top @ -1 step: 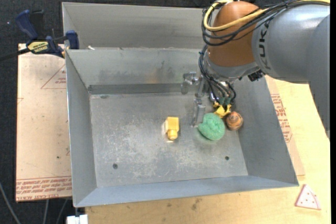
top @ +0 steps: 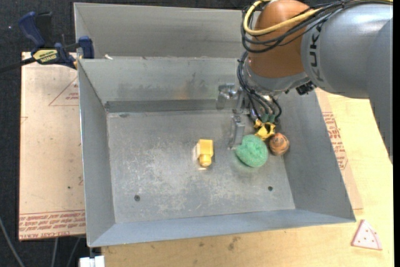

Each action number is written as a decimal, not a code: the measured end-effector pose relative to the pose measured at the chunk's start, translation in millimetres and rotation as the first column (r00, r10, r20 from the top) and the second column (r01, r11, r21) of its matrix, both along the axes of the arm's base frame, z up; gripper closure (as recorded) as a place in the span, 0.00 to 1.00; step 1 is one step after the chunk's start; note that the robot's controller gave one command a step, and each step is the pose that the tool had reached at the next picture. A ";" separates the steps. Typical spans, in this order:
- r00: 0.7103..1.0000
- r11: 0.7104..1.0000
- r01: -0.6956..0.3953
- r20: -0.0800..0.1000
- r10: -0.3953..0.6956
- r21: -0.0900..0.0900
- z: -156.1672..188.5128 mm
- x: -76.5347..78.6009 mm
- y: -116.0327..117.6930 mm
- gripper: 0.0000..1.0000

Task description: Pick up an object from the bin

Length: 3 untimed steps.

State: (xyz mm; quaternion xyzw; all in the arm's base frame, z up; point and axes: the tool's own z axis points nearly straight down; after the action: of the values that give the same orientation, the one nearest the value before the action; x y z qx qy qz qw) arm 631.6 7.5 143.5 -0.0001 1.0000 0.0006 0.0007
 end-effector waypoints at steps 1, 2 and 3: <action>0.994 0.994 0.107 0.009 -0.107 0.001 -25.9 -14.3 -2.4 0.00; 0.989 0.989 0.150 -0.004 -0.150 -0.001 -57.3 -18.2 5.4 0.00; 0.997 0.997 -0.072 -0.001 0.072 0.000 -63.8 -27.0 9.0 0.00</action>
Offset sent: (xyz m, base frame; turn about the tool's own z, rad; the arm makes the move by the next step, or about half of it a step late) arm -0.0131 0.0134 -0.0735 -0.0829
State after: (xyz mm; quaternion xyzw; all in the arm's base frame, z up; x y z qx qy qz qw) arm 604.6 16.5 79.7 -0.0361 0.9993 0.0004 0.0003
